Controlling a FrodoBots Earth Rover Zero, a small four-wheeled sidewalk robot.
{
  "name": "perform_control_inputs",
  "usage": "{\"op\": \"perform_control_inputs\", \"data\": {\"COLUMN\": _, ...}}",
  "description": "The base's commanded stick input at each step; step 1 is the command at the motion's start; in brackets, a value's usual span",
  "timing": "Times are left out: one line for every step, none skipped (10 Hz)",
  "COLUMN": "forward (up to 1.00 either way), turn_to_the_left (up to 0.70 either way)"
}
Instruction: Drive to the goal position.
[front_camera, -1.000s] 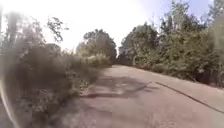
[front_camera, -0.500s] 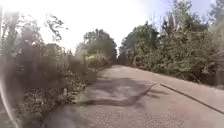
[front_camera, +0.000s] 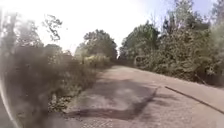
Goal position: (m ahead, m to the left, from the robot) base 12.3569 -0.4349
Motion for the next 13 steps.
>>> {"op": "perform_control_inputs", "data": {"forward": 0.7, "turn_to_the_left": 0.0}}
{"op": "perform_control_inputs", "data": {"forward": 0.7, "turn_to_the_left": 0.0}}
{"op": "perform_control_inputs", "data": {"forward": 0.7, "turn_to_the_left": 0.0}}
{"op": "perform_control_inputs", "data": {"forward": 0.7, "turn_to_the_left": 0.0}}
{"op": "perform_control_inputs", "data": {"forward": 0.7, "turn_to_the_left": 0.0}}
{"op": "perform_control_inputs", "data": {"forward": 0.7, "turn_to_the_left": 0.0}}
{"op": "perform_control_inputs", "data": {"forward": 0.7, "turn_to_the_left": 0.0}}
{"op": "perform_control_inputs", "data": {"forward": 0.7, "turn_to_the_left": 0.0}}
{"op": "perform_control_inputs", "data": {"forward": 0.7, "turn_to_the_left": 0.0}}
{"op": "perform_control_inputs", "data": {"forward": 0.7, "turn_to_the_left": 0.0}}
{"op": "perform_control_inputs", "data": {"forward": 0.7, "turn_to_the_left": 0.0}}
{"op": "perform_control_inputs", "data": {"forward": 0.7, "turn_to_the_left": 0.0}}
{"op": "perform_control_inputs", "data": {"forward": 0.7, "turn_to_the_left": 0.0}}
